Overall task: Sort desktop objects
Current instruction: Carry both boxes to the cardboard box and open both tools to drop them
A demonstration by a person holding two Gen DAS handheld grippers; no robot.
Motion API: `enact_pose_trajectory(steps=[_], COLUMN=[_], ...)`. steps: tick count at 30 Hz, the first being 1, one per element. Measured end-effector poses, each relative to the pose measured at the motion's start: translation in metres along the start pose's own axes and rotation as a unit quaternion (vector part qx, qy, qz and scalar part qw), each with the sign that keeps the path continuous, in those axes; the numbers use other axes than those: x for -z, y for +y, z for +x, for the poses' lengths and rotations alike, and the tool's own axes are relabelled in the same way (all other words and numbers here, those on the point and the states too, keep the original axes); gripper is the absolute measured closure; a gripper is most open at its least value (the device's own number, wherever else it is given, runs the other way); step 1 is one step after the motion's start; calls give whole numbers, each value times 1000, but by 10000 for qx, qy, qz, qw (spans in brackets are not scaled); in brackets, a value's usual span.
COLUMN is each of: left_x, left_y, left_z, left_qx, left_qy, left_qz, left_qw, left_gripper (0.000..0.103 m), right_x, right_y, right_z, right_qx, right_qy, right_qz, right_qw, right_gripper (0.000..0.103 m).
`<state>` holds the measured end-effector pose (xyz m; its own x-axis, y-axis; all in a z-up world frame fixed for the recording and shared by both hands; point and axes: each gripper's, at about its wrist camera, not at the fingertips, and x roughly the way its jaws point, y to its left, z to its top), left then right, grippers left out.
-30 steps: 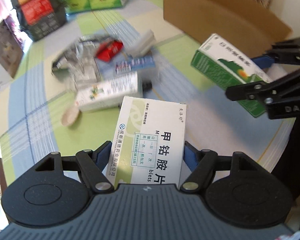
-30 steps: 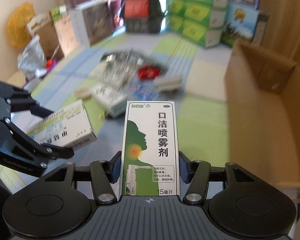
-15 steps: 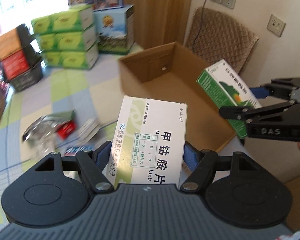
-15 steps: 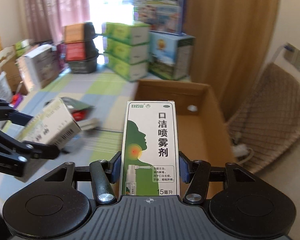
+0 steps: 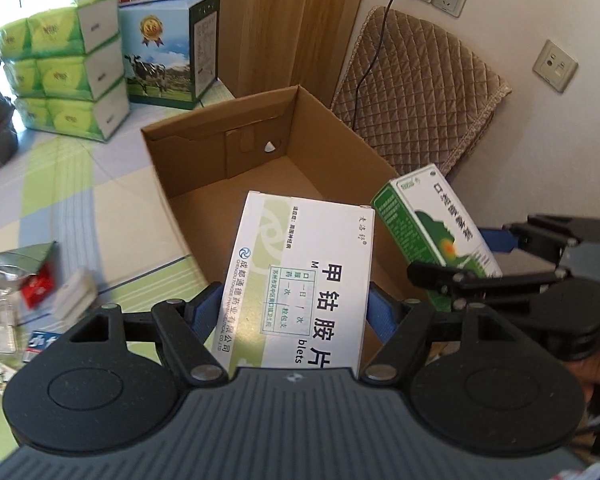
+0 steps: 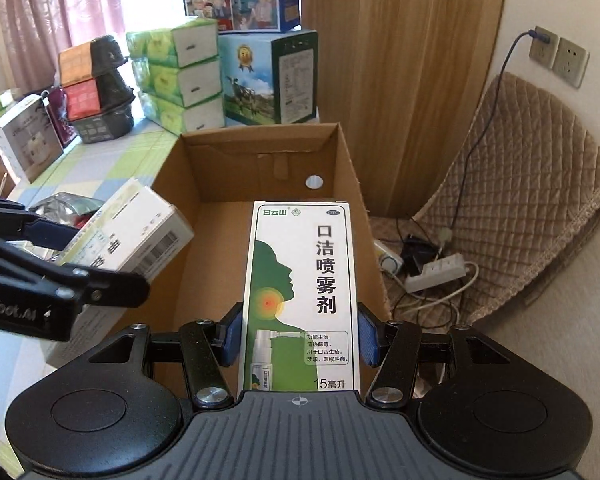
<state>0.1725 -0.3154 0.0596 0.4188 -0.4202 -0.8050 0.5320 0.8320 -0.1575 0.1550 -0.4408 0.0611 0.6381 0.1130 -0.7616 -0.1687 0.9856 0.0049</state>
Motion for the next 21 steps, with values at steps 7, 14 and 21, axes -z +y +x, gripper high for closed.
enact_pose_trajectory(steps=[7,14,21], left_x=[-6,-9,-7], left_y=[0,2,10], left_z=[22,31,16], left_qx=[30,46,-12], left_qy=[69,101,-85], left_qz=[-189,-307,-333], left_qw=[9998,9995,9994], left_gripper=[32,32,32], right_x=[0,2,3], right_y=[-9,-12,-12], right_z=[17,23,22], right_qx=[23,32,9], right_qy=[97,137,101], right_qz=[58,95,124], right_qw=[9999,9999,9999], right_gripper=[50,50,50])
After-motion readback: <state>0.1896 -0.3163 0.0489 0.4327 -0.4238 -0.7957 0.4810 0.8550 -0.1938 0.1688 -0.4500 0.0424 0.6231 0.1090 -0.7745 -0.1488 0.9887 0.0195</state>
